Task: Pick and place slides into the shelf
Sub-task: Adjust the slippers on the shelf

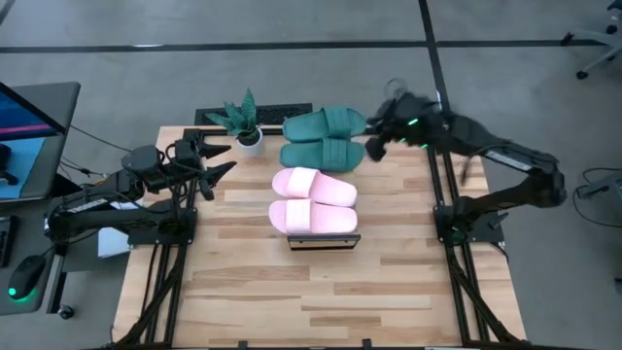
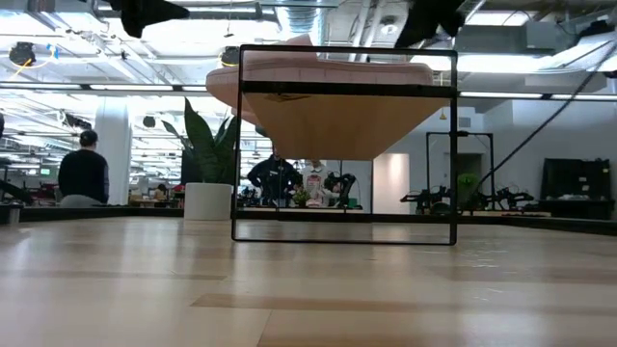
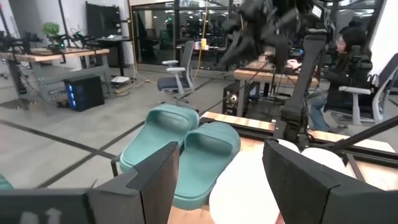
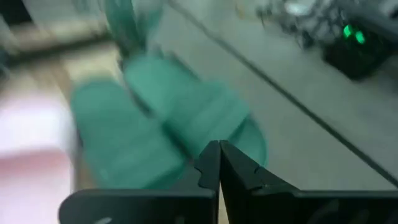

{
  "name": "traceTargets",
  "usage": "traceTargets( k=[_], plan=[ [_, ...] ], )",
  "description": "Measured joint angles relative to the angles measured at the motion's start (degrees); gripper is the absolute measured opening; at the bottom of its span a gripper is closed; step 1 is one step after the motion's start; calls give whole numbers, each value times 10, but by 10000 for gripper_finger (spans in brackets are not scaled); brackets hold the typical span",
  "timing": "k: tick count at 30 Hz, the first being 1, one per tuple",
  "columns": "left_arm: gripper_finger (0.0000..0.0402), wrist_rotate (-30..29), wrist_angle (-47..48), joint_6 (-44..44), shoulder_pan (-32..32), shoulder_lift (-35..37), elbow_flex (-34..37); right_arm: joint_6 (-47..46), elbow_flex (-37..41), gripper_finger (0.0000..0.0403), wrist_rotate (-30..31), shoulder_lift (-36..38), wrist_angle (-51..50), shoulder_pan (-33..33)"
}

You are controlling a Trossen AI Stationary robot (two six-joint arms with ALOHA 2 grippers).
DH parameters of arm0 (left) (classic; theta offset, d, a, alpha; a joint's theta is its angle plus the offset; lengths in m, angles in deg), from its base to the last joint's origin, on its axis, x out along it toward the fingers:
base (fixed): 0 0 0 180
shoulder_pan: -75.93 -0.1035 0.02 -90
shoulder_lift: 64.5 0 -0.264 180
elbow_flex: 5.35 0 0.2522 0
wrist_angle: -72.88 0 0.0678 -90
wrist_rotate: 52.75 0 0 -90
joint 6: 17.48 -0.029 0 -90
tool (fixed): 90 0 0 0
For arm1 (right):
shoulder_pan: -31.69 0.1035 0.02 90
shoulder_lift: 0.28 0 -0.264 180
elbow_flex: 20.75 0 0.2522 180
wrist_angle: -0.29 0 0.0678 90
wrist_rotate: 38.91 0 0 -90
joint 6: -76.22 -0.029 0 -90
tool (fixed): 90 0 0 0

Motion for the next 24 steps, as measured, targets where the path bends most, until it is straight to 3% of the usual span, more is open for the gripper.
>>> traceTargets(
  k=[4,11,16,24],
  plan=[
    [220,0,-18,0,0,-11,0,17,0,0,-124,65,35,-76],
    [220,19,-44,6,-16,-62,0,52,0,0,-264,105,10,-159],
    [220,55,-78,24,-53,-108,0,93,11,0,-284,93,-41,-181],
    [220,71,-79,42,-102,-121,0,99,131,0,-372,126,11,-250]
  ],
)
